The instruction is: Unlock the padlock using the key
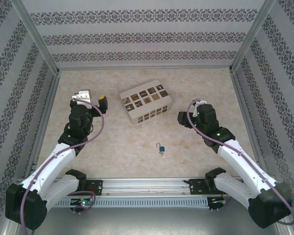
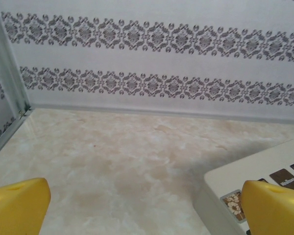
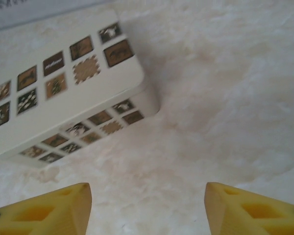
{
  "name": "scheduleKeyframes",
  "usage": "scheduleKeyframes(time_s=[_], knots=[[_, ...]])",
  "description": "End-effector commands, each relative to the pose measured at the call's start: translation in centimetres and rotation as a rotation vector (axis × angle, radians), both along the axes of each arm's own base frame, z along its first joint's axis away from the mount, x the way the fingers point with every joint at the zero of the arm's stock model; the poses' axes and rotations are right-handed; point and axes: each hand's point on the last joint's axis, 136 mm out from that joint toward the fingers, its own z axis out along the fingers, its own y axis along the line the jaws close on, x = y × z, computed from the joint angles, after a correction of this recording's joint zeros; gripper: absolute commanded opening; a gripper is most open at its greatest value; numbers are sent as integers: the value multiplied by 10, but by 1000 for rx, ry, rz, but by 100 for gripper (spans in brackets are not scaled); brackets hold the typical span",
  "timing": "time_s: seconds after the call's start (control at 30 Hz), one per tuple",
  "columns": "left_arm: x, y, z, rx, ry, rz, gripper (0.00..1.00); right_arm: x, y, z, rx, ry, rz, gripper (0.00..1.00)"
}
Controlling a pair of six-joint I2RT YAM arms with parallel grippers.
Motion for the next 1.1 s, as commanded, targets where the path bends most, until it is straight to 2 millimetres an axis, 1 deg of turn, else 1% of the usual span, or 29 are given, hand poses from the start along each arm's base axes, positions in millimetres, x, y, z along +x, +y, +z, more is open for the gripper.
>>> scheduleKeyframes(time_s=[0.0, 0.07, 0.13, 0.2, 0.27, 0.37, 0.57, 0.63, 0.7, 0.73, 0.77, 0.9, 1.03, 1.07], knots=[[-5, 13, -10, -26, 12, 69, 99, 12, -19, 13, 15, -119, -52, 68], [-7, 17, -14, -24, 14, 87, 99, 14, -34, 12, 5, -142, -91, 72], [-8, 21, -17, -17, 20, 101, 99, 16, -48, 10, -54, -162, -107, 76], [-9, 24, -22, -8, 33, 116, 99, 17, -56, 8, -136, -183, -100, 86], [-10, 28, -25, -4, 42, 135, 99, 19, -63, 4, -216, -209, -98, 98], [-11, 33, -29, -12, 45, 160, 99, 22, -72, -3, -278, -233, -109, 98], [-10, 40, -37, -23, 63, 194, 99, 30, -92, -31, -297, -231, -174, 98], [-8, 40, -39, -26, 69, 186, 99, 32, -99, -38, -312, -232, -204, 99], [-7, 40, -40, -29, 74, 185, 99, 39, -102, -37, -314, -255, -218, 98], [-7, 41, -40, -32, 72, 188, 99, 38, -103, -49, -319, -239, -217, 98], [-7, 41, -42, -34, 76, 193, 99, 41, -104, -52, -319, -244, -219, 98], [-6, 47, -46, -43, 85, 211, 99, 53, -111, -60, -294, -266, -264, 98], [-1, 52, -55, -15, 121, 214, 99, 67, -112, -55, -297, -319, -267, 98], [0, 54, -57, -9, 128, 212, 99, 72, -110, -52, -306, -346, -254, 98]])
